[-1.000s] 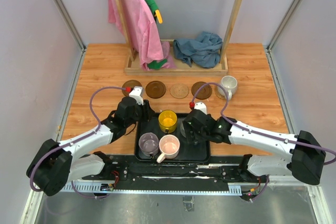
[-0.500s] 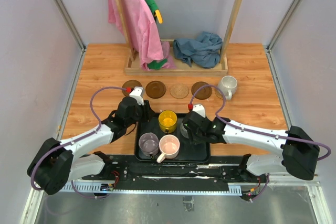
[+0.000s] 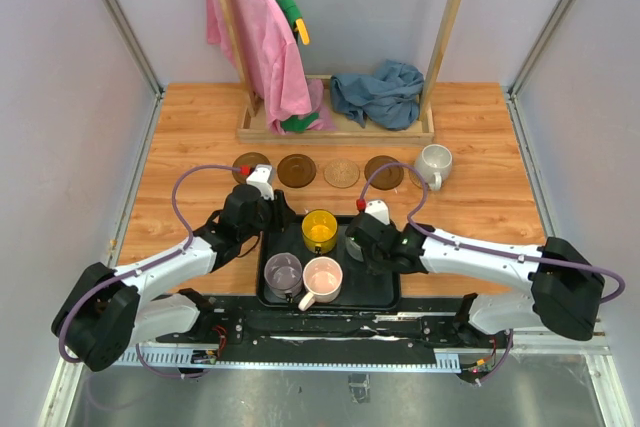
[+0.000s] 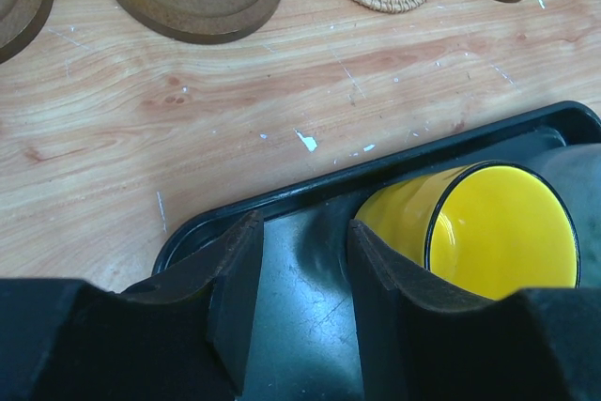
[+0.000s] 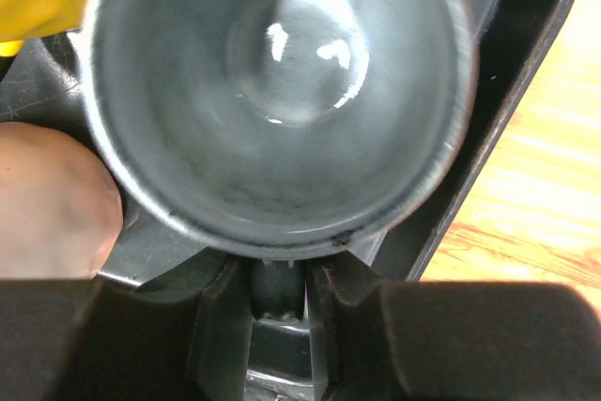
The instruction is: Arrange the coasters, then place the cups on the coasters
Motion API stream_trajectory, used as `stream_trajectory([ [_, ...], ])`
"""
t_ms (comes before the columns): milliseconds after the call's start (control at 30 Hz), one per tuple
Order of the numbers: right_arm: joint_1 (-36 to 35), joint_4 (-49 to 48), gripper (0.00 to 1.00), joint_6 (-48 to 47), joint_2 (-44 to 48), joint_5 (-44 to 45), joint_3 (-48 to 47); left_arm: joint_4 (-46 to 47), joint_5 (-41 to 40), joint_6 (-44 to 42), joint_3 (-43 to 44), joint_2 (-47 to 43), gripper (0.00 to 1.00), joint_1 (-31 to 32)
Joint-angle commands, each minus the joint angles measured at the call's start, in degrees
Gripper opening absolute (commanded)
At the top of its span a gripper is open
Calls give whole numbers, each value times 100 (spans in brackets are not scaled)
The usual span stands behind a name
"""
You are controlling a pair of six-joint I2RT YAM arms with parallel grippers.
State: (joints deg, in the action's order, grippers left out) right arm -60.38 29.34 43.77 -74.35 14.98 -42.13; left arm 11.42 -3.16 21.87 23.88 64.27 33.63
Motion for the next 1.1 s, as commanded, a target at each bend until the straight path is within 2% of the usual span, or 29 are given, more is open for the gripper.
stream_trajectory([
  [0, -88, 11, 20, 101, -91, 154, 87, 189, -36, -61, -18, 19, 45, 65],
  [67, -88, 17, 5, 99, -141, 145, 86, 197, -35, -62, -27, 28, 46, 65],
  [100, -88, 39, 1, 97, -156, 147, 77, 202, -43, -66, -30, 28, 45, 65],
  [300, -202, 249, 1, 91, -93, 601, -46, 233, -70, -58, -47, 33, 45, 65],
  [800, -200, 313, 1, -1098, 578, 2313, -963, 252, -219, -56, -73, -120, 45, 65],
  [933, 52, -121, 1, -1620, 579, 2536, -1013, 294, -205, -43, -58, -60, 46, 65],
  [1067, 733, -805, 1, -2146, 527, 2288, -968, 291, -201, -50, -18, -4, 45, 65],
])
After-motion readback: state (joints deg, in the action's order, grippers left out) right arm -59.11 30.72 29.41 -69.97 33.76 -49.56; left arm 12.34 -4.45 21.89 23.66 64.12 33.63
